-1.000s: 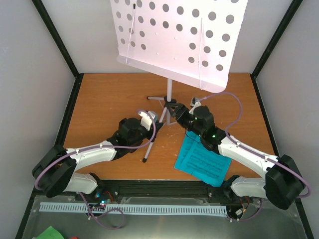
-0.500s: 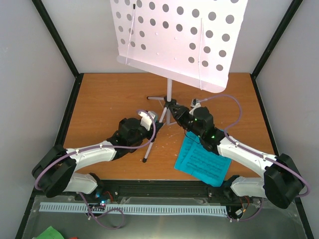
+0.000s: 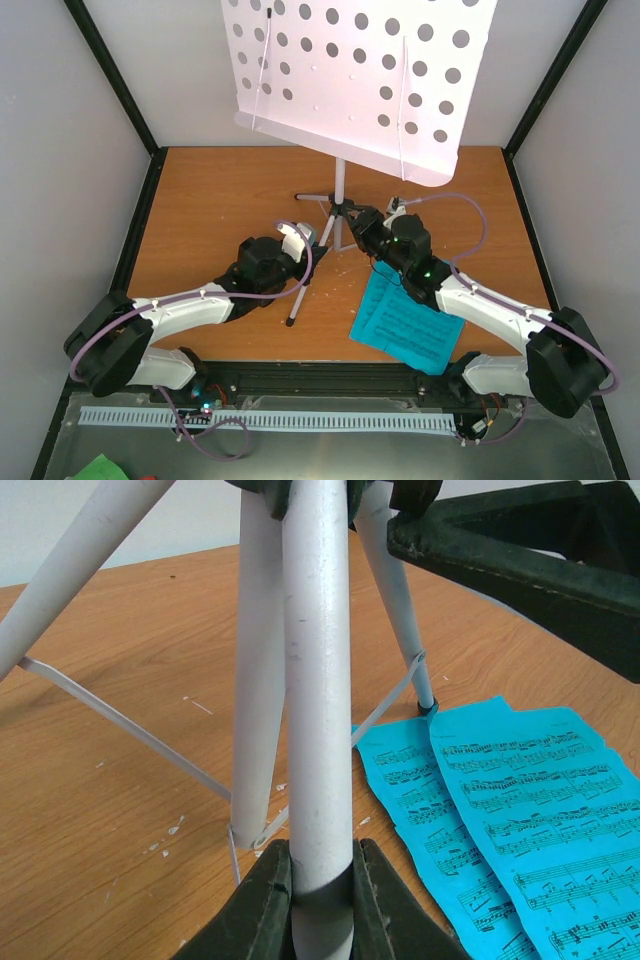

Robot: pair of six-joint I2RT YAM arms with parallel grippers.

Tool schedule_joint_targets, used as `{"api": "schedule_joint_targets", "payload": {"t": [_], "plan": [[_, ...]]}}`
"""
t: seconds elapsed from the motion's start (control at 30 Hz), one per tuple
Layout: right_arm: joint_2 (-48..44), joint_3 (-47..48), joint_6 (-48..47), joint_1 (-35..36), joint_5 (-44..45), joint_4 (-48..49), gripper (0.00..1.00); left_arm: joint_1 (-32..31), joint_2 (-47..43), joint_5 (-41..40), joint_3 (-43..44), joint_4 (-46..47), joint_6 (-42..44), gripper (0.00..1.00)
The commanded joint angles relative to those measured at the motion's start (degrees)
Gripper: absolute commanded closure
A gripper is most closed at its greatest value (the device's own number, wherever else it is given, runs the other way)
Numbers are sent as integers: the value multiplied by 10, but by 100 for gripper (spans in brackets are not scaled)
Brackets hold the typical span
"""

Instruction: Pack up the instrument practice props

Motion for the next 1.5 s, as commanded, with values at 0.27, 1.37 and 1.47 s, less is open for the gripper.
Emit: {"api": "schedule_joint_targets", "payload": {"t": [0.27,1.37,1.47], "plan": [[-11,-23,25,-7,14,32,71,-8,-9,21,1,1,23,97],[-23,13,-591,18,-9,-32,97,-8,-12,19,1,-1,24,97],[-12,39,-727,31,-5,-111,97,-8,-12,19,0,0,24,97]]}}
